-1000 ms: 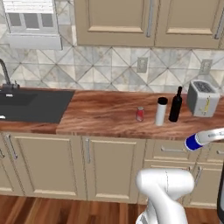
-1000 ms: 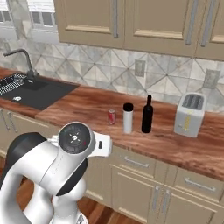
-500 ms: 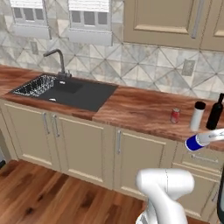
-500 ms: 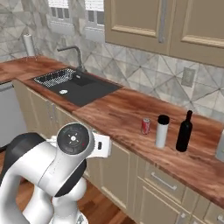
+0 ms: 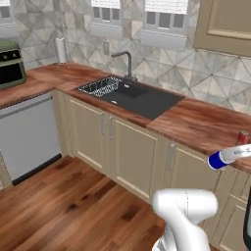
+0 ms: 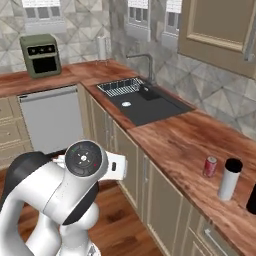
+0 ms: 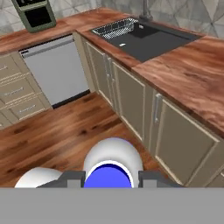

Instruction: Move the drinks to the dining counter.

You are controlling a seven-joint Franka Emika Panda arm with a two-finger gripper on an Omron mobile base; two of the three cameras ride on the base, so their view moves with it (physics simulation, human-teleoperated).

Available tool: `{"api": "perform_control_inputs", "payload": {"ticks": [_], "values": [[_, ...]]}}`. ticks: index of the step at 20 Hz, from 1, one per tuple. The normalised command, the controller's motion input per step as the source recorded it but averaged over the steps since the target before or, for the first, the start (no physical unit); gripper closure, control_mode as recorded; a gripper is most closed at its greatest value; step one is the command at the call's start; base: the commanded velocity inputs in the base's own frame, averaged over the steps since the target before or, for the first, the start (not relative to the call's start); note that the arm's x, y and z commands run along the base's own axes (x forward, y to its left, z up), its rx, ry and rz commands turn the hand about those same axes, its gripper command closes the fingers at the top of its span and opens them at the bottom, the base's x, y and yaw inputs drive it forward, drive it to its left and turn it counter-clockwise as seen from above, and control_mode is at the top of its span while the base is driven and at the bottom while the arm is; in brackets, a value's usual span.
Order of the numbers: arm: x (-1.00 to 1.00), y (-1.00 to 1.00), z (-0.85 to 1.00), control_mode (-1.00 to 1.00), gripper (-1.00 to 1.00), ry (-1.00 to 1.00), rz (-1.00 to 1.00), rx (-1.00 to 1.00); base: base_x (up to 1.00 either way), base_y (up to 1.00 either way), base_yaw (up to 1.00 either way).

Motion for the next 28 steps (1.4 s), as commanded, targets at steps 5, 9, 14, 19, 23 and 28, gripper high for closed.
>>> {"api": "perform_control_inputs", "payload": {"ticks": [5,9,14,19,23,28], "values": [[0.00,0.00,0.00,1.00,1.00,0.00,0.00,0.00,0.00,0.00,0.53],[0.00,0.00,0.00,1.00,1.00,0.00,0.00,0.00,0.00,0.00,0.52],[0.00,0.00,0.00,1.00,1.00,0.00,0.00,0.00,0.00,0.00,0.51],[0.00,0.00,0.00,1.00,1.00,0.00,0.00,0.00,0.00,0.00,0.50],[0.00,0.00,0.00,1.00,1.00,0.00,0.00,0.00,0.00,0.00,0.49],[0.00,0.00,0.00,1.00,1.00,0.00,0.00,0.00,0.00,0.00,0.44]]}}
